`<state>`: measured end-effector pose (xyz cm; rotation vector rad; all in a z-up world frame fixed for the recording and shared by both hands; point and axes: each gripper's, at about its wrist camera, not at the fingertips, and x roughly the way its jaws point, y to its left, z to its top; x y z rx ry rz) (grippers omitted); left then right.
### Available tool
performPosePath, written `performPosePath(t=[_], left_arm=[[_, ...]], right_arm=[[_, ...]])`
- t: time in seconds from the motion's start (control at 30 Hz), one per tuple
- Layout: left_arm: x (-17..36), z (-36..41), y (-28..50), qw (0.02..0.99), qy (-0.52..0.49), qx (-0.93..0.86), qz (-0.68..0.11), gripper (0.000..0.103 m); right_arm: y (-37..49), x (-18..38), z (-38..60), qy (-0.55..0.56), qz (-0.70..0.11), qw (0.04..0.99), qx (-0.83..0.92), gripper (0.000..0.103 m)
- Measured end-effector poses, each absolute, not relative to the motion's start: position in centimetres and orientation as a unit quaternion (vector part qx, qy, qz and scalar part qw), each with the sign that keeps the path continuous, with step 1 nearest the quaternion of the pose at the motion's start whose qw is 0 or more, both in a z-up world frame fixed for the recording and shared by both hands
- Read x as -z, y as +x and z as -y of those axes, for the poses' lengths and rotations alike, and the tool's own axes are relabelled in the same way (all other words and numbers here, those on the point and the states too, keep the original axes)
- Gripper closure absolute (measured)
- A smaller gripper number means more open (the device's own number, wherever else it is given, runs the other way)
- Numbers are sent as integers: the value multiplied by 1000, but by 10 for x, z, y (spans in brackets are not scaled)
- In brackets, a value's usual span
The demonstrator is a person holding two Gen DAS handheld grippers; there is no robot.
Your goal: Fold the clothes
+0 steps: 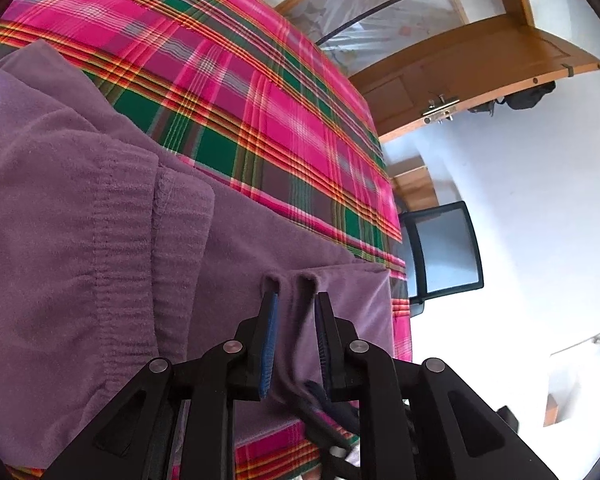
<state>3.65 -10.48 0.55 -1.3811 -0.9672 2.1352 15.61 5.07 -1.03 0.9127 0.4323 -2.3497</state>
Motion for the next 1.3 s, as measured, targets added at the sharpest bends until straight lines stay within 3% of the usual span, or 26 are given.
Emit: performPosePath(t=[0.3,0.5,0.7,0.87,1.3], left_arm=[[-25,91,41,221,-455,-798,328,84],[-17,65,30,253,-486,-775,315,84],[-11,51,21,247,-498,-777,297,84],[-4,47,14,219,-506,-786,280,84],[4,33,13,199,-514,-806,214,84]], right_arm=[[158,17,-51,355,-142,293,877,87],[157,-7,-92,328,-78,303,891,85],[136,-12,-152,331,-22,207,920,83],[122,1,-167,351,-21,161,922,83],[110,22,-178,371,-20,159,915,82]])
